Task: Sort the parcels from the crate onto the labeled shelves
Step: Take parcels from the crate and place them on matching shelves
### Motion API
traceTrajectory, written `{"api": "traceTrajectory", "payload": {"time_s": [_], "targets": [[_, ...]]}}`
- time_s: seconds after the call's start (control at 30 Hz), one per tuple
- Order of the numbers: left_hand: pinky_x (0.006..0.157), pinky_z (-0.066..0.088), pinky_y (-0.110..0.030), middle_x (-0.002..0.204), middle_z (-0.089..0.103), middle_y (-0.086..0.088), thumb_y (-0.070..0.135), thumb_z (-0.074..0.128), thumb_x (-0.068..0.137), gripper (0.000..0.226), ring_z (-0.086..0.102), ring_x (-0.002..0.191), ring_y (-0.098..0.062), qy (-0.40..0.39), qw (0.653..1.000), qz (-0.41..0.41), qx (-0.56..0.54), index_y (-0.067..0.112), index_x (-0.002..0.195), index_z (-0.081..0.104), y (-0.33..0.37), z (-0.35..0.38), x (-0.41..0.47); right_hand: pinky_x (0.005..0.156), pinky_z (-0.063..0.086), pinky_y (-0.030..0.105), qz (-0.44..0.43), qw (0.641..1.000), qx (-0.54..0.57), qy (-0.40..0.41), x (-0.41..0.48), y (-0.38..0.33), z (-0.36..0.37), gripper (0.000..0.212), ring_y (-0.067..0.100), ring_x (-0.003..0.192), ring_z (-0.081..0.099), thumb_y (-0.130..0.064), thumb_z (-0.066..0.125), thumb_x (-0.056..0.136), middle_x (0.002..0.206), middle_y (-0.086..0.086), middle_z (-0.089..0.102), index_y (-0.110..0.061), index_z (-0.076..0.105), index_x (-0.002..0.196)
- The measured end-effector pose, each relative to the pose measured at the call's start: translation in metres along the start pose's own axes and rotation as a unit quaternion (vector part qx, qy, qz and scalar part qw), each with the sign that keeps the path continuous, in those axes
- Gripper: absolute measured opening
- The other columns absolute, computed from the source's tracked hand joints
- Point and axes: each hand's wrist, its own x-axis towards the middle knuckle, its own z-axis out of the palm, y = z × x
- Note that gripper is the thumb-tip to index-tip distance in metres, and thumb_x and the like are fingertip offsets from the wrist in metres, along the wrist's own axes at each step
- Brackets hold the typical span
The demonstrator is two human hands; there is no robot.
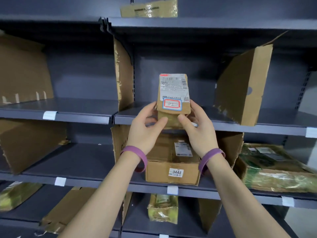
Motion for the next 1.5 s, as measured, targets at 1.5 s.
{"api": "traceTrajectory", "payload": {"time_s": [1.5], "targets": [[0.092,0.049,-0.022,0.115,0.064,0.010,0.004,0.056,0.091,0.032,0.060,0.109,-0.004,0.006,0.999,-0.004,-0.040,0.019,0.119,0.061,-0.076,0.063,-0.035,0.101,0.047,0.037,0.052,0.982,-0.176,0.040,-0.036,0.071,-0.014,0.046,0.016,0.118,0.056,-0.011,0.061,0.092,0.124,-0.012,0.055,-0.017,0.050,0.136]]}}
